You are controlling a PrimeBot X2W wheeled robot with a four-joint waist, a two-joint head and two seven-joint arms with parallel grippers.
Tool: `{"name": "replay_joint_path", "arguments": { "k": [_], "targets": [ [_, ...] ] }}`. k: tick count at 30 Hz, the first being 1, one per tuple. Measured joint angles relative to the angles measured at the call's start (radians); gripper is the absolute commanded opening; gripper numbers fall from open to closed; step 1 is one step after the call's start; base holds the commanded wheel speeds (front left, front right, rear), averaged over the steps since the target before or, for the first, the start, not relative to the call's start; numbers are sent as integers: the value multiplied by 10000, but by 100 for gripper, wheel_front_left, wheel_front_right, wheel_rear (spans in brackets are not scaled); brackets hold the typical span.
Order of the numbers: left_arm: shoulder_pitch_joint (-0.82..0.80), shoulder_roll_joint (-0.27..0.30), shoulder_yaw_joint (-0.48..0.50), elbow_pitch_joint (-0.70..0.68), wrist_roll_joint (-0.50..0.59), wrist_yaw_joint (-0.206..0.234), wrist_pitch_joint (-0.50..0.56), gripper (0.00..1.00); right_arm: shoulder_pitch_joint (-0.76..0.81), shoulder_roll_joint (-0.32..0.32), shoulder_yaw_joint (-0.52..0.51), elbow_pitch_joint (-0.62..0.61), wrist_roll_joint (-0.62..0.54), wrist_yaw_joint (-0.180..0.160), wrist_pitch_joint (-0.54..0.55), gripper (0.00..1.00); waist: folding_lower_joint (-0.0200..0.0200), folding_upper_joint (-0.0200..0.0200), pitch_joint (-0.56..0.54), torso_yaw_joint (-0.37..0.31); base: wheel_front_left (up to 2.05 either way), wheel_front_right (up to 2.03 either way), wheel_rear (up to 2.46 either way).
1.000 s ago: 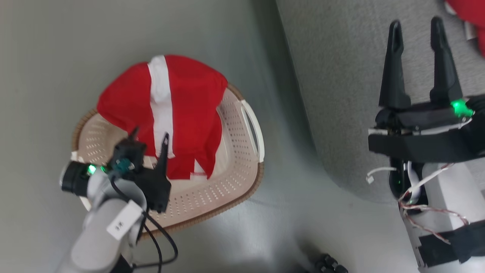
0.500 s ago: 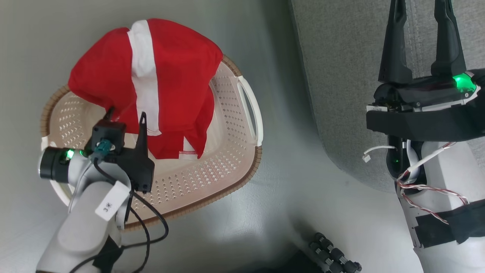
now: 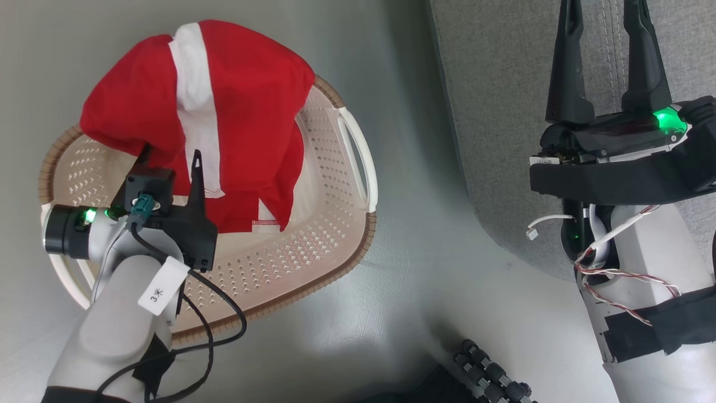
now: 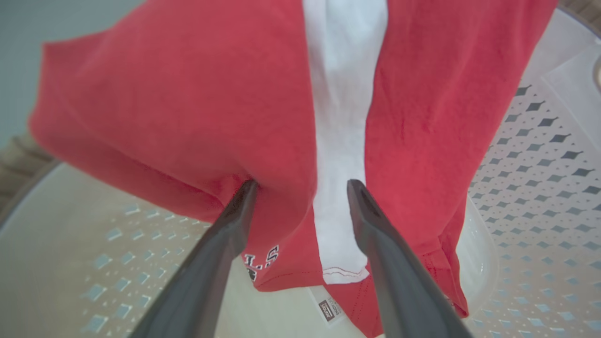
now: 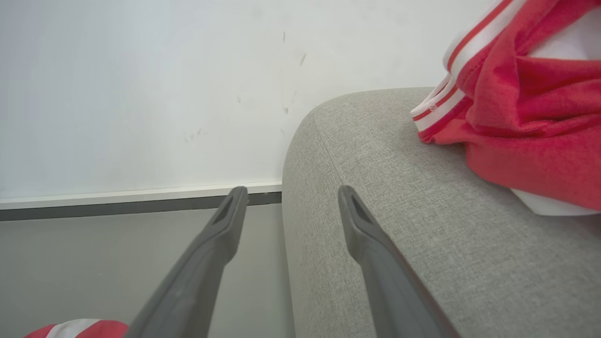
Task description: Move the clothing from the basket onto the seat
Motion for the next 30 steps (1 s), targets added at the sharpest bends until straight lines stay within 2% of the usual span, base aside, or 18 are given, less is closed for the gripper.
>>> {"name": "replay_joint_path", "arguments": {
  "k": [1, 3, 5, 6, 7, 21, 30],
  "targets": [
    [-58, 8, 69, 130, 71, 0, -44, 100, -35, 35, 31, 19, 0, 29, 0, 100, 0, -1, 17, -28, 0, 0, 0],
    [-117, 8, 98, 207, 96, 0, -88, 49, -48, 58, 50, -8, 0, 44, 0, 100, 0, -2, 47, -54, 0, 0, 0],
    [-209, 0, 96, 307, 153, 0, -119, 27, -49, 67, 40, 36, 0, 86, 0, 100, 0, -1, 72, -85, 0, 0, 0],
    [-234, -2, 98, 336, 188, 0, -138, 5, -49, 69, 38, 58, 0, 88, 0, 100, 0, -1, 80, -97, 0, 0, 0],
    [-248, -4, 94, 366, 215, 0, -201, 0, -49, 73, 38, 71, 0, 105, 0, 100, 0, -1, 86, -108, 0, 0, 0],
    [-384, -564, -414, 522, 550, -15, -800, 0, -48, 134, -36, 568, -67, 203, 0, 100, 1, -1, -315, -27, 0, 0, 0],
    [-265, -823, -1179, -79, 838, -637, -1070, 0, 183, 127, -148, 999, -192, 291, 0, 100, 0, -1, -985, 260, 0, 0, 0]
  ]
}}
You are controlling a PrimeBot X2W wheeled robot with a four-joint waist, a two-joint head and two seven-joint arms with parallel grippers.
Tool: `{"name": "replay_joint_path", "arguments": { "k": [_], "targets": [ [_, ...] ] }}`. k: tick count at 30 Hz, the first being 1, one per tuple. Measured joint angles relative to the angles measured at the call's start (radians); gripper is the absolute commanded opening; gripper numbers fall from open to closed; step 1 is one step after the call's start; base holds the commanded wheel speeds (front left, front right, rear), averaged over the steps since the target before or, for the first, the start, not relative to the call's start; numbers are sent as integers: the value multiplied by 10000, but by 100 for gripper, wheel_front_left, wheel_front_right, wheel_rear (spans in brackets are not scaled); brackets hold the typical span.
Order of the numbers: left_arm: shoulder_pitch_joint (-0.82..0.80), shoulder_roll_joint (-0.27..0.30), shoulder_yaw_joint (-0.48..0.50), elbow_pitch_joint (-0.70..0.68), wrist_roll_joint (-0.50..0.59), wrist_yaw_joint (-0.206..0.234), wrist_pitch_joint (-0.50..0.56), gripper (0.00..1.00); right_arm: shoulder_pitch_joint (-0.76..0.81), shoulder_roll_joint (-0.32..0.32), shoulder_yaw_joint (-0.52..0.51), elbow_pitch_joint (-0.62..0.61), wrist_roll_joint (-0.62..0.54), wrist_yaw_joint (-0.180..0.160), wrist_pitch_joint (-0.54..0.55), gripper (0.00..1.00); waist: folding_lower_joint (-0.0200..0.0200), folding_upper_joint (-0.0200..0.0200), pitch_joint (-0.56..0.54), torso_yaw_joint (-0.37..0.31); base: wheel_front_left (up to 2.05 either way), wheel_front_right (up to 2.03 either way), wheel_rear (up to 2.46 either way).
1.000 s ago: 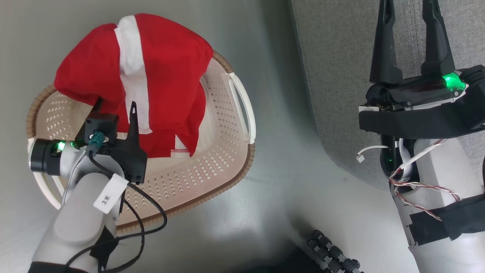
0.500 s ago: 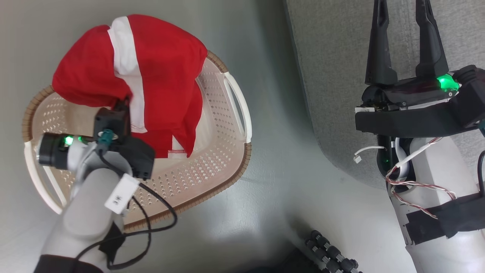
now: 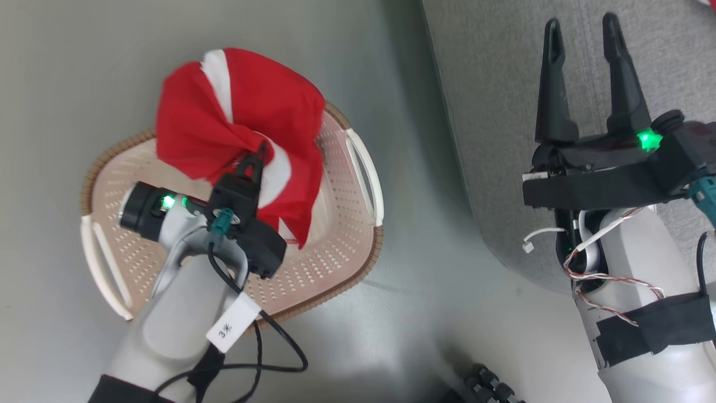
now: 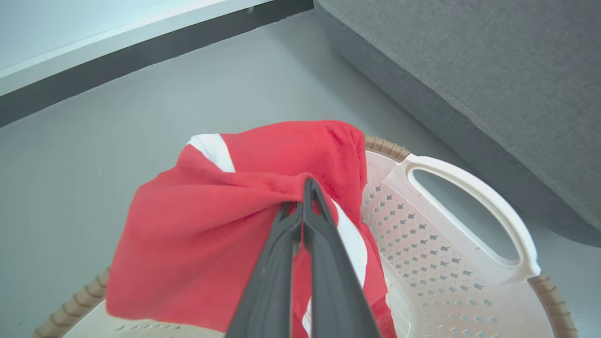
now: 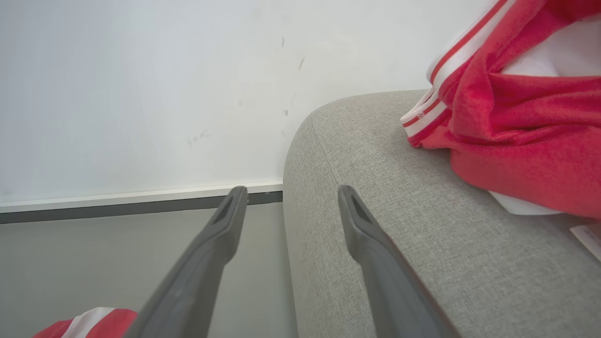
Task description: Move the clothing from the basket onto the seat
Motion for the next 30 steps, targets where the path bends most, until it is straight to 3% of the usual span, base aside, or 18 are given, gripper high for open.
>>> {"name": "replay_joint_path", "arguments": {
  "k": [18, 30],
  "targets": [
    [698, 109, -732, -1724, 98, -1124, -29, 0, 1017, -56, -35, 897, -128, 268, 0, 100, -1, -1, -2102, 767, 0, 0, 0],
    [709, 270, -619, -2742, -140, -1402, -31, 0, 1706, -36, 219, 1501, -201, 502, 0, 100, -1, -1, -3678, 1206, 0, 0, 0]
  ]
}}
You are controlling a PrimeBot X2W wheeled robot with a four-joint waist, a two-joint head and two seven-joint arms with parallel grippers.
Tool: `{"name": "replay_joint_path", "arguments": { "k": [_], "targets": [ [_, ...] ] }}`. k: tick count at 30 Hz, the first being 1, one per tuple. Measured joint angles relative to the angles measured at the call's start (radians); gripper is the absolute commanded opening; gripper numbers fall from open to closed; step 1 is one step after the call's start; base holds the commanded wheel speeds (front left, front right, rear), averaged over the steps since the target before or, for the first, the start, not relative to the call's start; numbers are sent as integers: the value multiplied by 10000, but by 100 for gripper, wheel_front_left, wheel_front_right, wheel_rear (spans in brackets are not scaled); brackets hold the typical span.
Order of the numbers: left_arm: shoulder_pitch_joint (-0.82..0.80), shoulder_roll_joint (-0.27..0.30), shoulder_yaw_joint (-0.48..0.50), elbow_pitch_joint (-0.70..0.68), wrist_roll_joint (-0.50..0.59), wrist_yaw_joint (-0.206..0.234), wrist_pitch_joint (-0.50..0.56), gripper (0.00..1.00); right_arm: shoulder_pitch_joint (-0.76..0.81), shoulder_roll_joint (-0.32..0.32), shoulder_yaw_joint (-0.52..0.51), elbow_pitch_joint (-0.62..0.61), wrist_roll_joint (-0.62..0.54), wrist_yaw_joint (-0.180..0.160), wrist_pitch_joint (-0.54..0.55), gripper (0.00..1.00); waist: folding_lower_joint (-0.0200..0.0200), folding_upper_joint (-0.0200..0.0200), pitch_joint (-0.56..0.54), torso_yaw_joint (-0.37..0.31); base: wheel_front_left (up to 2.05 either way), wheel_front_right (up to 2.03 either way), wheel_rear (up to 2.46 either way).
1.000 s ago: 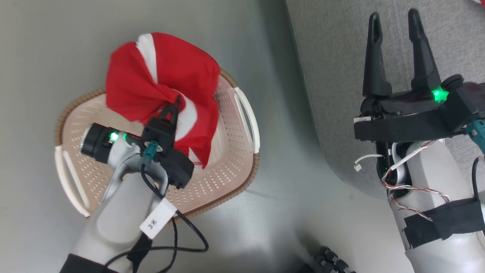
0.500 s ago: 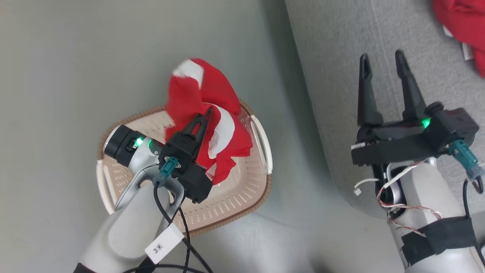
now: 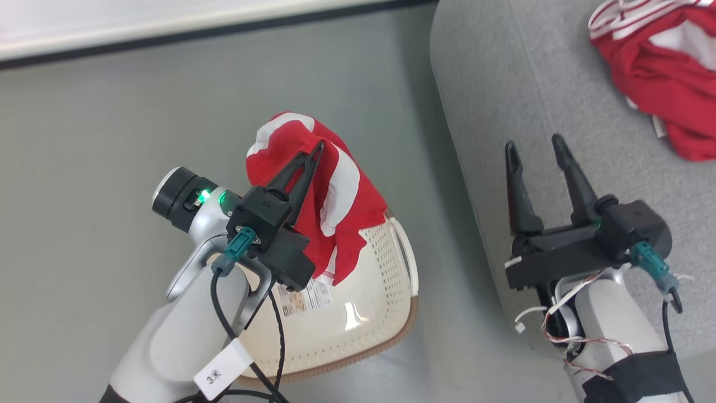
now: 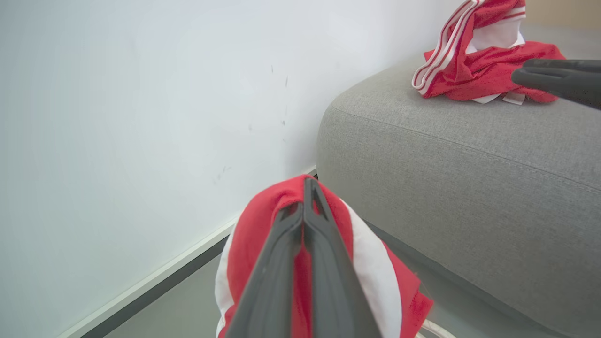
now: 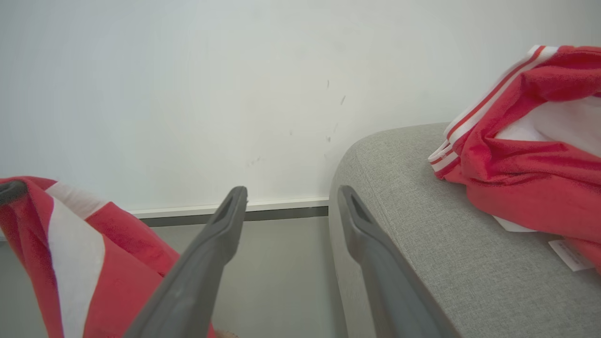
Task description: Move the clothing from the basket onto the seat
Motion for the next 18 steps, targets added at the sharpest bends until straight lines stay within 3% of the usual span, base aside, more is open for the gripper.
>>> {"name": "replay_joint_path", "arguments": {
  "k": [18],
  "targets": [
    [155, -19, -119, -362, -736, -347, 42, 0, 1088, -69, 176, 570, -205, 301, 0, 100, 0, 0, -2378, 506, 0, 0, 0]
  ]
}}
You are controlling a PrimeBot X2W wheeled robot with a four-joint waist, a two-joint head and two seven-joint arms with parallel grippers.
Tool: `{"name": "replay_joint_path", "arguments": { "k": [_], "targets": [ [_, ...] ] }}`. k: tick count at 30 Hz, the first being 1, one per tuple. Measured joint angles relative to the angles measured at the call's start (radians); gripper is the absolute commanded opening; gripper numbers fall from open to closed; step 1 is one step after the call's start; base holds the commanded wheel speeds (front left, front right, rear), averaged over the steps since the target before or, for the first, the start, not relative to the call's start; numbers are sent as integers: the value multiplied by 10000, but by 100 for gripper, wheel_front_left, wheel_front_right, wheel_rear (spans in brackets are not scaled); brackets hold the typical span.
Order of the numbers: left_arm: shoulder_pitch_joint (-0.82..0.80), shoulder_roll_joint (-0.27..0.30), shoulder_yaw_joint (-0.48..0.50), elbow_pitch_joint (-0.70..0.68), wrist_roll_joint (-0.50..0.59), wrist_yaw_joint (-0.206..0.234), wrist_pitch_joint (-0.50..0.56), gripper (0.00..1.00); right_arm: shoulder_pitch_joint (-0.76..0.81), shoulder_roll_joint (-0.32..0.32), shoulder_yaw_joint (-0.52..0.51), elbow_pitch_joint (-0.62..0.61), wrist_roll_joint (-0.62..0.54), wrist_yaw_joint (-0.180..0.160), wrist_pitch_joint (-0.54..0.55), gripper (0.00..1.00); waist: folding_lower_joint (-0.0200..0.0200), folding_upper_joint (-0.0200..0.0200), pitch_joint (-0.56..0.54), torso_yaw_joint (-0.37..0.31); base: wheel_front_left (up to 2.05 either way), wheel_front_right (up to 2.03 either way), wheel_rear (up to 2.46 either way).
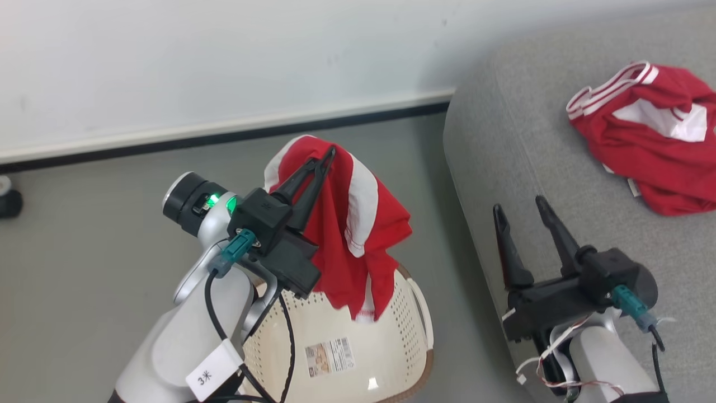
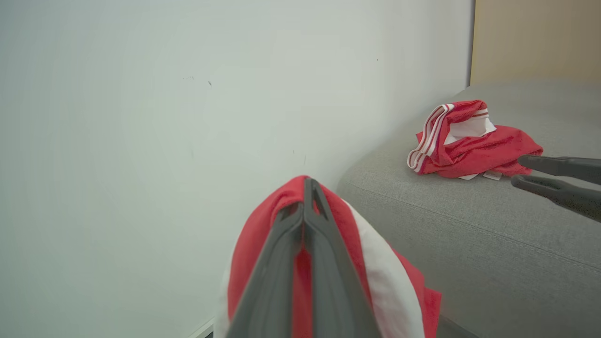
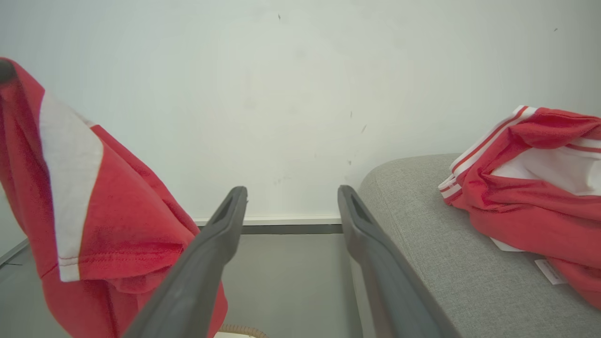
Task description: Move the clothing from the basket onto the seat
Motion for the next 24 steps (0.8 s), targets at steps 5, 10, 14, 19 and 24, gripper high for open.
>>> {"name": "replay_joint_path", "arguments": {
  "k": [5, 10, 14, 19, 24],
  "targets": [
    [-29, -100, -128, 125, -105, -8, 171, 0, 384, -4, 207, 157, -19, 161, 2, 100, 0, 0, -651, 165, 0, 0, 0],
    [-36, -199, -253, 299, -420, -79, 332, 0, 662, 15, 617, 410, -111, 351, 2, 100, 0, 0, -1311, 323, 0, 0, 0],
    [-33, -251, -326, 414, -564, -81, 441, 0, 746, 69, 1172, 738, -188, 556, 2, 100, 0, 0, -1843, 420, 0, 0, 0],
    [92, -345, -499, 330, -709, -82, 683, 0, 842, 127, 1845, 982, -259, 754, 2, 100, 0, 0, -2467, 510, 0, 0, 0],
    [213, -445, -648, 169, -955, -88, 940, 0, 829, 125, 2220, 1335, -265, 869, 42, 100, 0, 0, -2906, 621, 0, 0, 0]
  ]
}}
